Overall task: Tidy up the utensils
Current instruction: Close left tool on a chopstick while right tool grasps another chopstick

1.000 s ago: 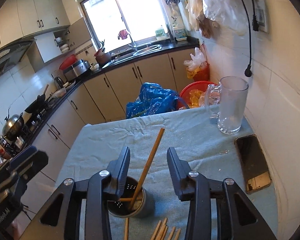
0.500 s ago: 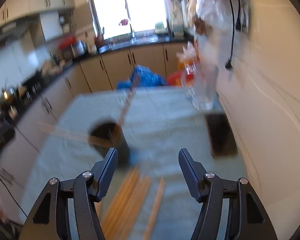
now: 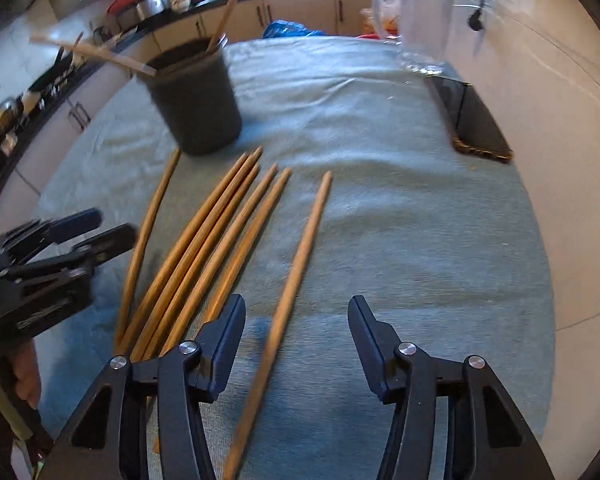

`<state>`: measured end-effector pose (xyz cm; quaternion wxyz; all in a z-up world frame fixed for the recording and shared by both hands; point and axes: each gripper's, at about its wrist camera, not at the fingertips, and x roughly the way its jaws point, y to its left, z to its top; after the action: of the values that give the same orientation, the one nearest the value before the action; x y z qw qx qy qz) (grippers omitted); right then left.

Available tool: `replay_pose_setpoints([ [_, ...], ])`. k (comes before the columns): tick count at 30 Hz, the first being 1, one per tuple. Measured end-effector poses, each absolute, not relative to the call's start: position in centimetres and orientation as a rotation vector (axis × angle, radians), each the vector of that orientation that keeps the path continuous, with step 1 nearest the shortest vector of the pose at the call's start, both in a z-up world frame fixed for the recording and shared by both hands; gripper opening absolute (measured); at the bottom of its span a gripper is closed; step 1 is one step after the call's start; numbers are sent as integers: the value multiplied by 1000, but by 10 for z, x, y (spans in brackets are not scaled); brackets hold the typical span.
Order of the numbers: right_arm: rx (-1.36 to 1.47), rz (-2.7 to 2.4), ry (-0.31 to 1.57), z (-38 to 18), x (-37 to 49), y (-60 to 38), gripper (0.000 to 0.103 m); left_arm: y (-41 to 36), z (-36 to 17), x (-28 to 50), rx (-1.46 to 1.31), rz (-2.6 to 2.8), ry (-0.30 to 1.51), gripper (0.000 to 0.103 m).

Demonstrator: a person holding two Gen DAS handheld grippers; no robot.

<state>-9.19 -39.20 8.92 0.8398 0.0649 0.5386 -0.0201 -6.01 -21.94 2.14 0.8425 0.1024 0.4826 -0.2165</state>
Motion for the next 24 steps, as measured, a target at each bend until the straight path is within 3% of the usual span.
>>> replay_pose_setpoints([
  [3, 90, -45, 1168, 82, -86, -385, 48, -220, 11, -54, 227, -434, 1042, 23],
  [4, 78, -44, 1185, 78, -84, -385, 35, -219, 10, -54, 235, -423, 1039, 12],
  [6, 54, -42, 1190, 76, -87, -387, 25, -212, 8, -54, 219, -427, 1060, 7],
  [8, 49, -32, 1203, 76, -89, -390, 15, -199, 6, -56, 199, -430, 1076, 7],
  [12, 36, -56, 1240, 76, -102, -407, 15, -175, 9, -66, 195, -428, 1105, 7],
  [17, 32, -83, 1248, 76, -103, -419, 37, -174, 14, -58, 171, -452, 1127, 10],
  [19, 54, -87, 1250, 75, -95, -423, 38, -180, 13, -49, 164, -442, 1131, 21],
  [24, 83, -103, 1251, 74, -69, -430, 38, -197, 14, -29, 191, -435, 1121, 23],
])
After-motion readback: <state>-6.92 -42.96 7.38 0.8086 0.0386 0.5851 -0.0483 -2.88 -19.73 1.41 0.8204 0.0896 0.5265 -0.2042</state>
